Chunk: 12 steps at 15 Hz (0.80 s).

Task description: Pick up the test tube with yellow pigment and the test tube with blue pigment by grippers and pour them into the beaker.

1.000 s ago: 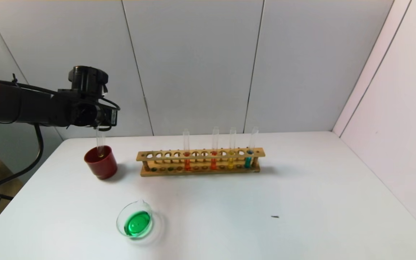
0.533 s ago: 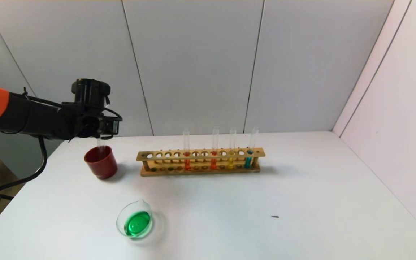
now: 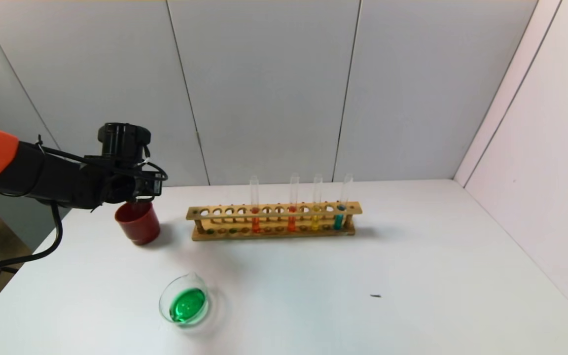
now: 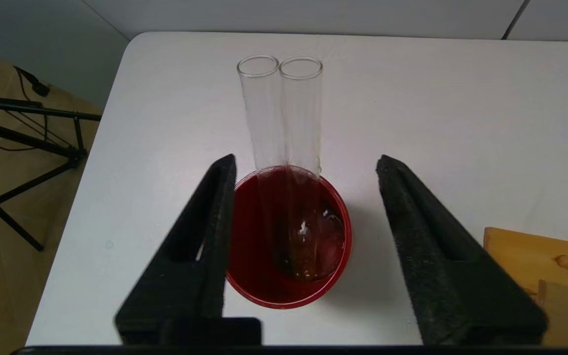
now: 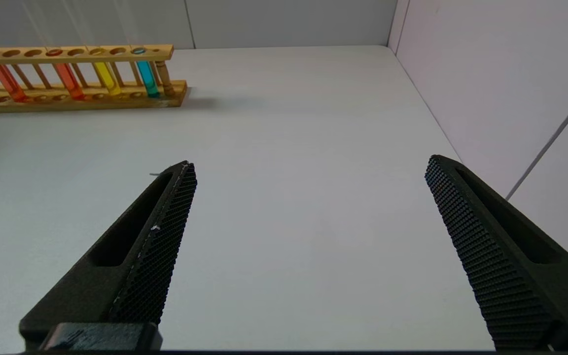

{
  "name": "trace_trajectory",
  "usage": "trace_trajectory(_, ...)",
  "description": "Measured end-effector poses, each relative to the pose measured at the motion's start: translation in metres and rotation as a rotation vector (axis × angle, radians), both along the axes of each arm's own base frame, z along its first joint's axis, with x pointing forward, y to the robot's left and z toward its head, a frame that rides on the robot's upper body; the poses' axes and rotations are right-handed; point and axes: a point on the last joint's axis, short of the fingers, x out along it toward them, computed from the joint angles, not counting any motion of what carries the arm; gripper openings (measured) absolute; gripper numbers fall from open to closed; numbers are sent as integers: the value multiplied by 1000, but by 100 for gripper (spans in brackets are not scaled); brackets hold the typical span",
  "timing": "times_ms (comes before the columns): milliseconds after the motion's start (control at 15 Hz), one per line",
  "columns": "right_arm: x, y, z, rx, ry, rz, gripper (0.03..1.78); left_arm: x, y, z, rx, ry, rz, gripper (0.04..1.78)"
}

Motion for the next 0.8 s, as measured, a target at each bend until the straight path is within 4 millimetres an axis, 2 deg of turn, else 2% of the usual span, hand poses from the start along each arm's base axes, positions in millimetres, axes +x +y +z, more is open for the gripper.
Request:
trace_trajectory(133,0,0,0,0,0,0,170,-3,0,3,4,-3,-3,140)
trace_trajectory(333,0,0,0,0,0,0,170,-10,1,13,17,-21,-12,168)
trace_trajectory(600,0,0,0,0,0,0,170,-40,4,35,18,-54,-18,175)
trace_trajectory(800,0,0,0,0,0,0,170,-82,11,60,16,-107,-23,175)
